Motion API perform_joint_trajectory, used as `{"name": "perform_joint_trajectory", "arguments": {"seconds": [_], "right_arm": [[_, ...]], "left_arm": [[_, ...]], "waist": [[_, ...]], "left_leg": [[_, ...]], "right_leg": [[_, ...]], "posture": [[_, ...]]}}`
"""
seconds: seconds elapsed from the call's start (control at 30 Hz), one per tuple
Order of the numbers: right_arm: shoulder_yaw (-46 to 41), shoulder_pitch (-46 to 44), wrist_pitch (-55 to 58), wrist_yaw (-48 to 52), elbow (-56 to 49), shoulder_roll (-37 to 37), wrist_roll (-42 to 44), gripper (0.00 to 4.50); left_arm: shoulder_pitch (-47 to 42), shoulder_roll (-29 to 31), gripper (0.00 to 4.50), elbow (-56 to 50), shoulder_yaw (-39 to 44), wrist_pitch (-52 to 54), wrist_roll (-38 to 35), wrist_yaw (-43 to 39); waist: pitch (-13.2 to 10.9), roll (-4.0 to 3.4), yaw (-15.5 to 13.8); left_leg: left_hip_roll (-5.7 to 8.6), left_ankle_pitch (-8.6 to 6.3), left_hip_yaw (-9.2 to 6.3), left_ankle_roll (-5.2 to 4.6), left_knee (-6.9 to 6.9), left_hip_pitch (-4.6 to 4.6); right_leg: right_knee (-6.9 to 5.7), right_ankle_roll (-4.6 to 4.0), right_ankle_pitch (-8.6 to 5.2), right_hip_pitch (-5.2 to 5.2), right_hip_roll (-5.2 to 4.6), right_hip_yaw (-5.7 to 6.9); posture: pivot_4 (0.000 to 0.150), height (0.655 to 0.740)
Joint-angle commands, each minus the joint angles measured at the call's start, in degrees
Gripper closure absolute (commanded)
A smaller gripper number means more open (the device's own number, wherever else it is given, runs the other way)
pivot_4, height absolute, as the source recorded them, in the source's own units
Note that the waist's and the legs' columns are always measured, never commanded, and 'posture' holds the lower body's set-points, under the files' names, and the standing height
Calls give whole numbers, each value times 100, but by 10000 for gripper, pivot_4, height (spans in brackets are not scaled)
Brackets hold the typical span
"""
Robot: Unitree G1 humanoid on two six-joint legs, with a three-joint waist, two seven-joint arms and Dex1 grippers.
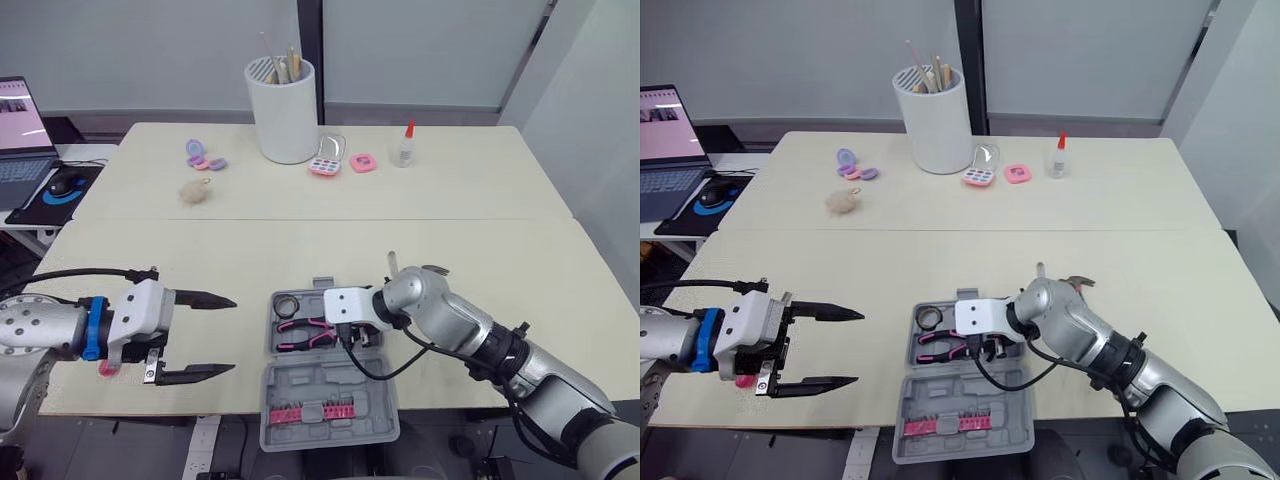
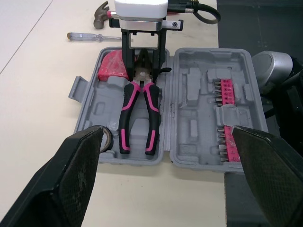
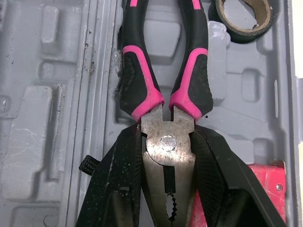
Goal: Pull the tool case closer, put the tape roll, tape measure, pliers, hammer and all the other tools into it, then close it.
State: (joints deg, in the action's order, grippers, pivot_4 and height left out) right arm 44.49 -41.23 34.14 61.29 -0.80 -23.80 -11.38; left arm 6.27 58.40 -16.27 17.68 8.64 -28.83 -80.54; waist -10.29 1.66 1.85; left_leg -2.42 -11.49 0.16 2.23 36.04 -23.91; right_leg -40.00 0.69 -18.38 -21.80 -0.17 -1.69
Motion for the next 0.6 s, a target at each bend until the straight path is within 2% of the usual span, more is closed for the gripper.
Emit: {"name": "perform_joint_trajectory", "arguments": {"seconds": [0.03, 0.17, 0.2, 0.23, 0.37, 0.5, 0.6], "right_arm": [[44, 82, -134, 101, -13, 45, -31, 32457], [-31, 127, -234, 104, 84, 107, -3, 32457], [-91, 128, -216, 110, 95, 131, 34, 25316], [-138, 123, -199, 130, 91, 139, 64, 24196], [-436, 102, -245, 261, -5, 71, 252, 15011], [-1065, 215, -515, 516, -217, 1, 912, 15011], [-1391, 492, -1172, 528, -196, 23, 1245, 15011]], "left_arm": [[61, 29, 0, -195, 190, -16, -63, 46], [93, 24, 0, -190, 202, -40, -53, 65], [92, 25, 0, -181, 198, -47, -48, 67], [87, 26, 0, -165, 193, -56, -43, 66], [-11, 27, 0, -72, 120, -92, -9, 73], [-139, -5, 0, -33, -9, -116, 12, 91], [-219, -31, 0, 22, -96, -154, 38, 91]], "waist": [[0, 0, 0], [0, 0, -1], [0, 0, -1], [0, 0, 0], [0, 0, -1], [0, 0, -3], [1, 2, -3]], "left_leg": [[-2, 0, 0, 0, 0, 0], [-4, 0, 4, 0, 0, 1], [-4, 0, 4, 0, 0, 1], [-4, 0, 5, 0, 0, 1], [-5, 0, 5, 1, 0, 0], [-5, 0, 5, 1, 0, 0], [-6, 0, 5, 1, 0, 0]], "right_leg": [[0, -1, 1, 0, 2, -1], [0, -2, 1, -2, 4, -3], [0, -2, 1, -2, 4, -3], [0, -2, 1, -2, 4, -3], [0, -2, 1, -3, 5, -3], [0, -3, 1, -3, 5, -3], [1, -3, 2, -2, 5, -3]], "posture": [[1500, 7400], [1500, 7400], [1500, 7400], [1500, 7400], [1500, 7400], [1500, 7400], [1500, 7400]]}}
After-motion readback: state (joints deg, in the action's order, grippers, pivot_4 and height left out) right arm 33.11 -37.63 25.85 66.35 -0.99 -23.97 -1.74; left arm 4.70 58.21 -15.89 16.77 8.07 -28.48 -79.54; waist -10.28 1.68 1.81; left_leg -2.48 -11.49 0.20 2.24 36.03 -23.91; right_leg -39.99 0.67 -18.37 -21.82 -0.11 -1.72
